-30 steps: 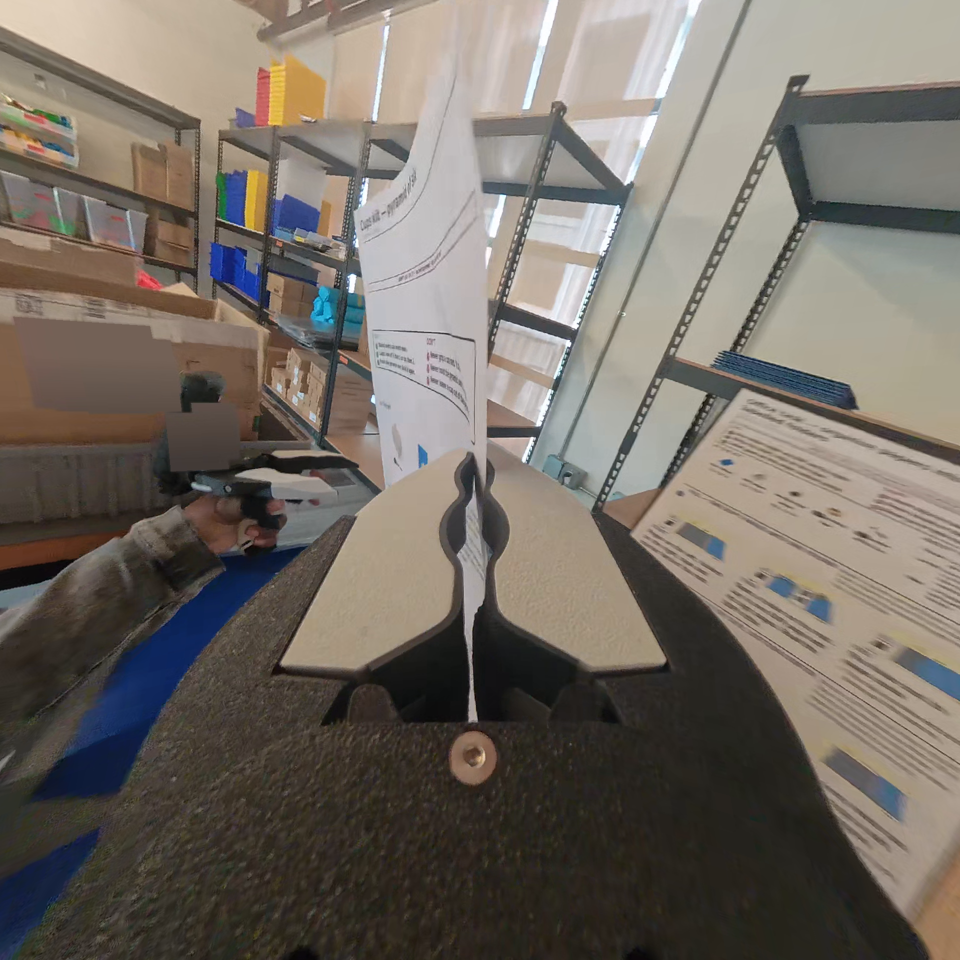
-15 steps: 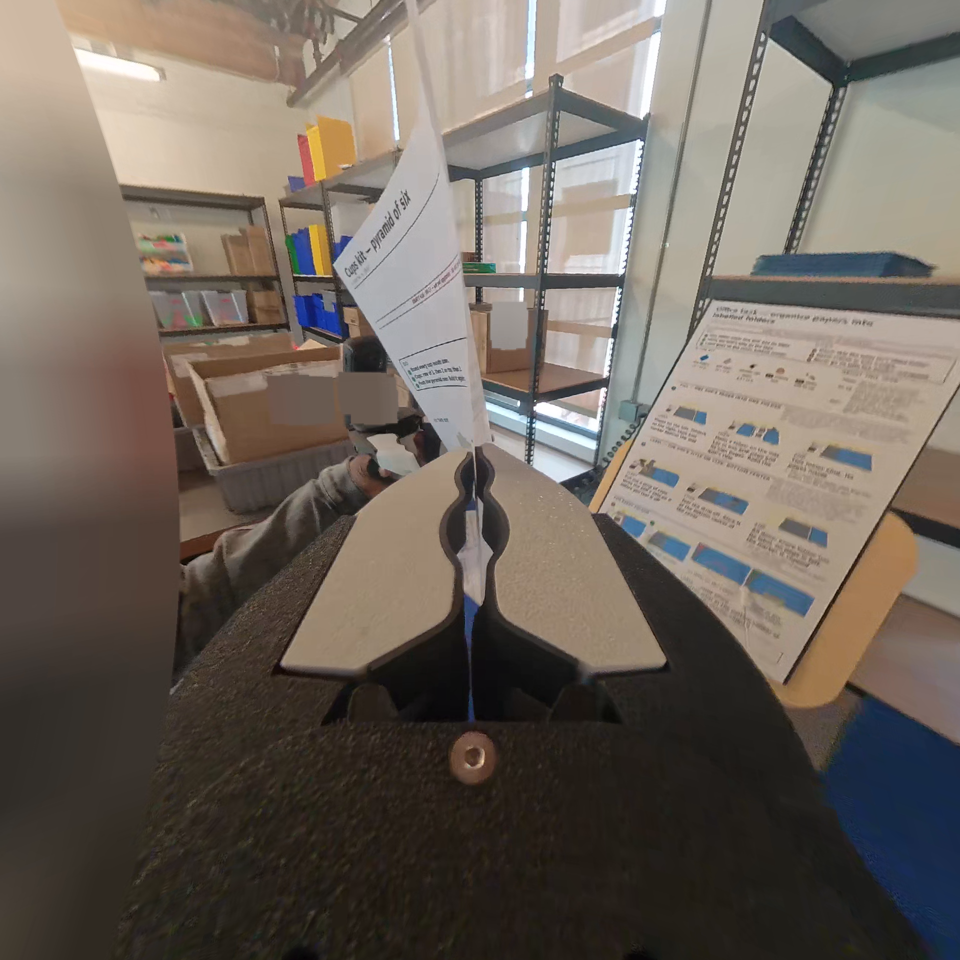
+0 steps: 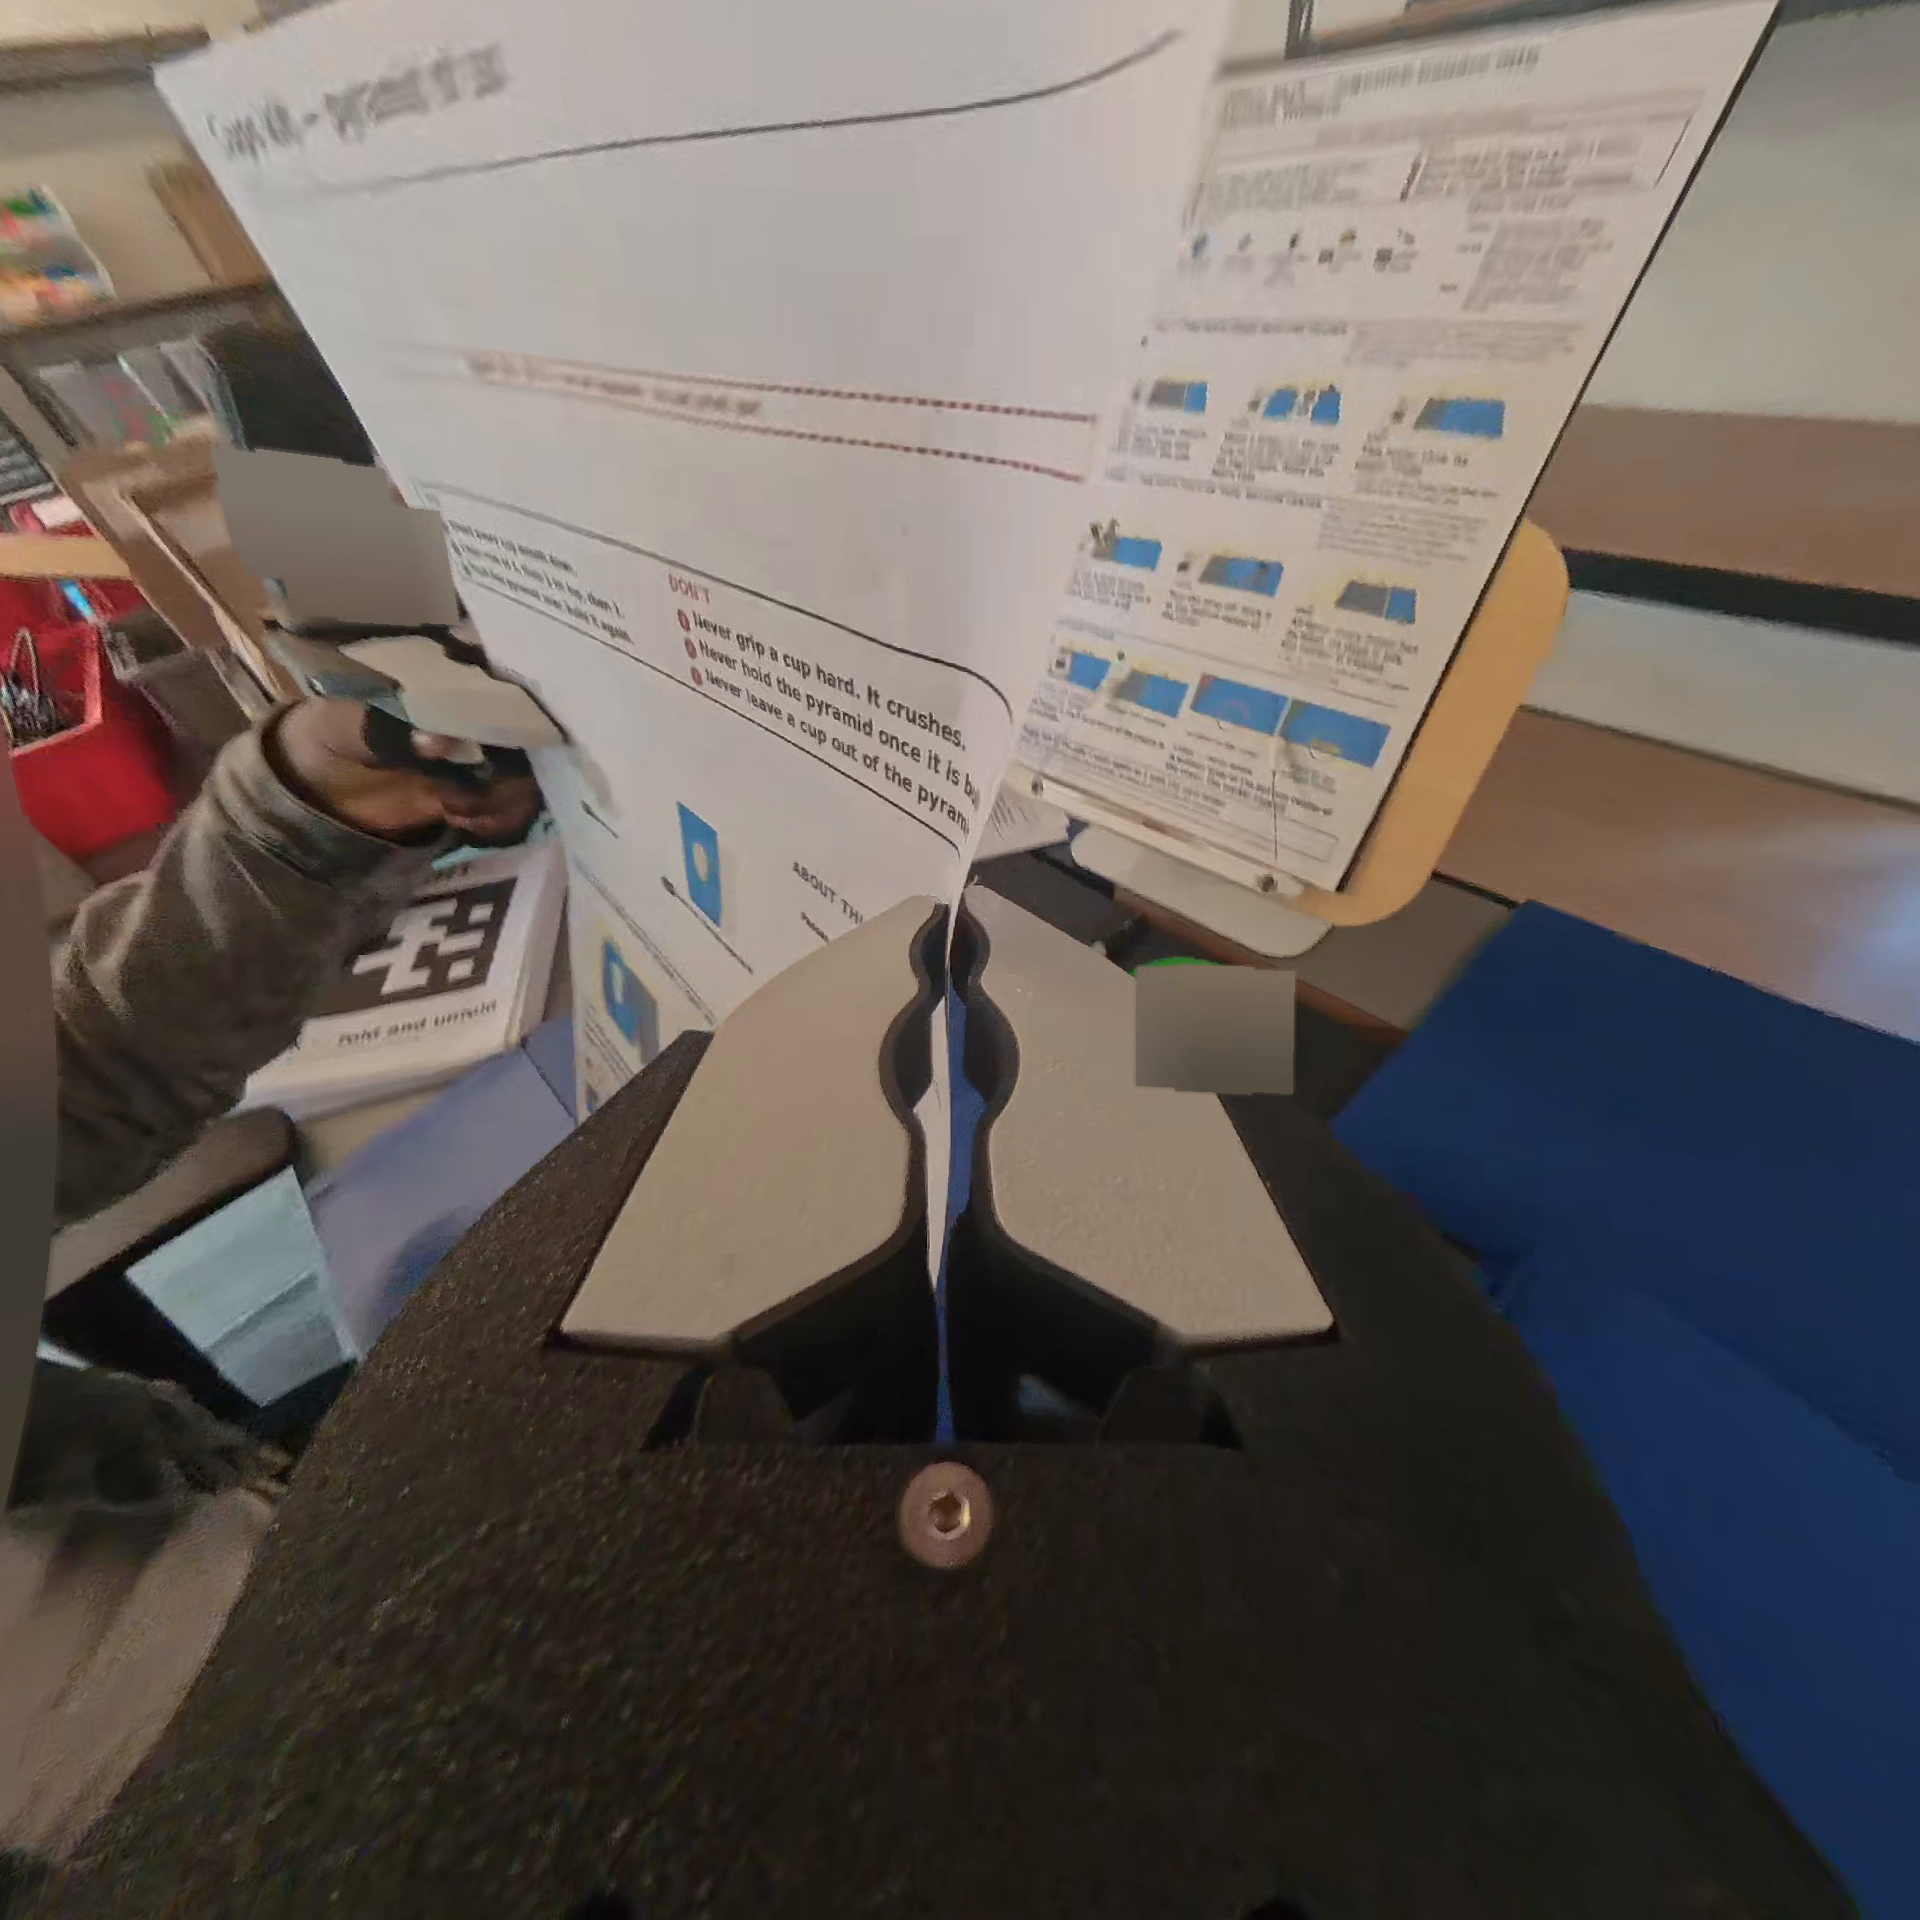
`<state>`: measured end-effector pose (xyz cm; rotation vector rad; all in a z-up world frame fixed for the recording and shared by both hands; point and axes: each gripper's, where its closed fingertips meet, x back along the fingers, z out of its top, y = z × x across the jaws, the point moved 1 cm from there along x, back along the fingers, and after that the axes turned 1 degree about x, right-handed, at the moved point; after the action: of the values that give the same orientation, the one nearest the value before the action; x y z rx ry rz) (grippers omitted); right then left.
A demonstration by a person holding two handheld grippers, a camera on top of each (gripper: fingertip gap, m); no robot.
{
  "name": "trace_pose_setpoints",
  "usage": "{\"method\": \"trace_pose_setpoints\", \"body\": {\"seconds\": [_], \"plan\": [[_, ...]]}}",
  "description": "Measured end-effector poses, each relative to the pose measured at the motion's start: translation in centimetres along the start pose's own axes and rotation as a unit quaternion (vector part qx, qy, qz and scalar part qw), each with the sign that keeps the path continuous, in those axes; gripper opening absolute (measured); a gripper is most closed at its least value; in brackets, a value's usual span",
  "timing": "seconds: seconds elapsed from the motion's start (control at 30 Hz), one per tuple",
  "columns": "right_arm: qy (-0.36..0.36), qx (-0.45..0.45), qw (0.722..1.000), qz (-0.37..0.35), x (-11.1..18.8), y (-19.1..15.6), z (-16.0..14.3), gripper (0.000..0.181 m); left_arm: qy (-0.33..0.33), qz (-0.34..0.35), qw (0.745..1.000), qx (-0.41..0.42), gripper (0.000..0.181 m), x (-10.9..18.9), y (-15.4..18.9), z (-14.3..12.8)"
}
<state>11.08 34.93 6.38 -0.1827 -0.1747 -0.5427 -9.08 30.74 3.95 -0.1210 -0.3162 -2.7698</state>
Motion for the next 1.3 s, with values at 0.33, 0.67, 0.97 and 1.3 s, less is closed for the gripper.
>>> {"method": "trace_pose_setpoints", "body": {"seconds": [0.33, 0.67, 0.97, 1.3], "plan": [[-0.063, -0.056, 0.995, 0.045, -5.7, 7.4, -5.6, 0.0, -0.029, 0.039, 0.996, 0.081, 0.001, -3.0, -2.5, -2.9], [-0.113, -0.066, 0.989, 0.07, -11.9, 10.4, -8.6, 0.0, -0.094, 0.075, 0.986, 0.112, 0.001, -3.4, -7.6, -4.5], [-0.113, -0.084, 0.986, 0.093, -15.0, 11.0, -10.0, 0.0, -0.11, 0.088, 0.979, 0.145, 0.001, -1.5, -11.0, -4.3], [-0.066, -0.07, 0.983, 0.157, -20.4, 6.9, -11.2, 0.0, -0.161, 0.136, 0.974, 0.085, 0.001, 2.8, -11.7, -2.9]]}}
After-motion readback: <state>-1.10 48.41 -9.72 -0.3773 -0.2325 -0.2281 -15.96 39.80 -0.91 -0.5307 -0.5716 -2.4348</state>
